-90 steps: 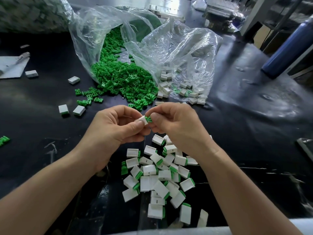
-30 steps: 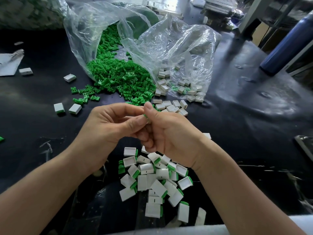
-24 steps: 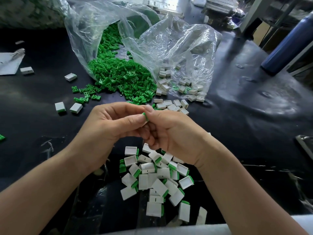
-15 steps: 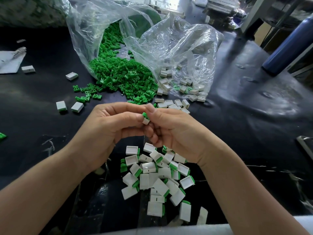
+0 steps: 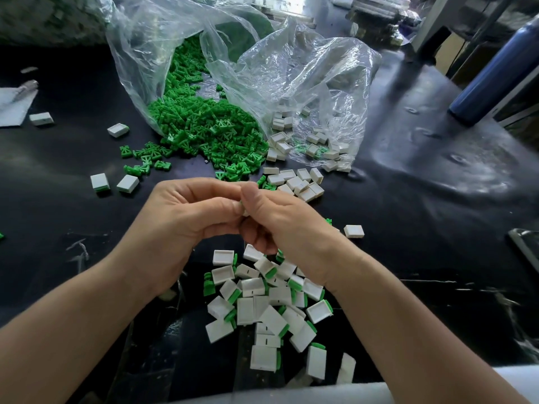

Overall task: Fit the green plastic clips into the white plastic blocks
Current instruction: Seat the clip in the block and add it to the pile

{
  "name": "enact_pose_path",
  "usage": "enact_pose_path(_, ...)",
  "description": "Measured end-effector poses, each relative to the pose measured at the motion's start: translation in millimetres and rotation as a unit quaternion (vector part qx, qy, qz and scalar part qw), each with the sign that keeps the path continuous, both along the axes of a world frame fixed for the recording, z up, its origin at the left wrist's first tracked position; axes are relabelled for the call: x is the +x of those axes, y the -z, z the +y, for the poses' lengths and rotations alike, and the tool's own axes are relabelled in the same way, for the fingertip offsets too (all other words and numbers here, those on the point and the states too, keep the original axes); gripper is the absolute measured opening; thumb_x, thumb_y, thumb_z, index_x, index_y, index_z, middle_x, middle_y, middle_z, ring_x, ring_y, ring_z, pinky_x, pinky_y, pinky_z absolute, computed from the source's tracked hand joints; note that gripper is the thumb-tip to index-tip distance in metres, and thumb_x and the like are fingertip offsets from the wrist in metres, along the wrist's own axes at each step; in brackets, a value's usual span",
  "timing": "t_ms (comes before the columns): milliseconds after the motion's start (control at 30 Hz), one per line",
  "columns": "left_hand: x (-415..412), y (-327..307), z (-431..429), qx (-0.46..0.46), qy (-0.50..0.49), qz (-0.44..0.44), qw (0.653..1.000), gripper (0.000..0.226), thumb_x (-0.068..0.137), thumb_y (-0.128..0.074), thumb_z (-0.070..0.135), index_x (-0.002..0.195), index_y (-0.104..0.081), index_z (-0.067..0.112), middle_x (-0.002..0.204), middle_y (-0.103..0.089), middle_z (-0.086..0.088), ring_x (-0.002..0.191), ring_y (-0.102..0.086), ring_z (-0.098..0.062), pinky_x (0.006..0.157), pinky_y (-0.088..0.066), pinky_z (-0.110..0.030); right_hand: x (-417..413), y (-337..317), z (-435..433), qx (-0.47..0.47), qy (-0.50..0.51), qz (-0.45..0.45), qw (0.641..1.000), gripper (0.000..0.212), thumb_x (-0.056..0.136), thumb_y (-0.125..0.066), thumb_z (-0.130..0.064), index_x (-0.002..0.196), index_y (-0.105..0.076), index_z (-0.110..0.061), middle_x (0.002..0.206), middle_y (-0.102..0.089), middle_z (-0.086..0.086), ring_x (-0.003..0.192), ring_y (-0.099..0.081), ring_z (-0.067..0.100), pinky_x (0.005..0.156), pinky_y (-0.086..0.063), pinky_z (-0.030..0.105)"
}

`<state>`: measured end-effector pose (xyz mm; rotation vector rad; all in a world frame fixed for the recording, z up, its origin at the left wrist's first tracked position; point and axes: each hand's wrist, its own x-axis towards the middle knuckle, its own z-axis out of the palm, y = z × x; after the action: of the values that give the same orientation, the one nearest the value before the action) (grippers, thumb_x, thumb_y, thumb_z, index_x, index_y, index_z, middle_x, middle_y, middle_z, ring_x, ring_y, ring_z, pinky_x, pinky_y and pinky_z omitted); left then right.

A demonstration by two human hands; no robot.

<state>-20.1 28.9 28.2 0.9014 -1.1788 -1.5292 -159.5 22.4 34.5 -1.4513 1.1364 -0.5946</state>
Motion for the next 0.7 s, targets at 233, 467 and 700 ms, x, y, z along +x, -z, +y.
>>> enact_pose_path(233,-1.4,1.8,-0.8,0.021,-0.027,0.006,0.999,0.018,0.059,-0.058,0.005,0.066,-0.074,0.004,0.077,-0.071,-0.019,0.059,-0.067,-0.025,0.054,-0.055,-0.024,7.1,6.1,-0.1,-0.045,0.027,0.047,0.998,0.048,0.098,-0.031,-0.037,0.105,-0.059,0.001,0.061,-0.041,-0.01,0.056,-0.037,0.004,0.058,-0.029,0.022)
enact_pose_path(467,-1.3,3.5,-1.1,0.053,-0.035,0.013,0.998,0.019,0.059,-0.057,0.007,0.065,-0.074,0.006,0.091,-0.074,-0.005,0.068,-0.07,-0.019,0.059,-0.057,-0.024,9.6,9.2,-0.3,-0.078,0.036,0.073,0.994,0.044,0.099,-0.03,-0.036,0.113,-0.058,-0.006,0.065,-0.036,-0.016,0.06,-0.033,-0.003,0.057,-0.026,0.02)
enact_pose_path(700,-1.0,3.8,-1.0,0.075,-0.035,0.026,0.996,0.018,0.056,-0.058,0.007,0.064,-0.074,0.005,0.093,-0.074,-0.005,0.077,-0.071,-0.016,0.063,-0.057,-0.023,10.5,7.7,0.8,-0.098,0.031,0.088,0.991,0.043,0.099,-0.029,-0.037,0.12,-0.057,-0.013,0.066,-0.036,-0.015,0.061,-0.033,-0.002,0.057,-0.027,0.021)
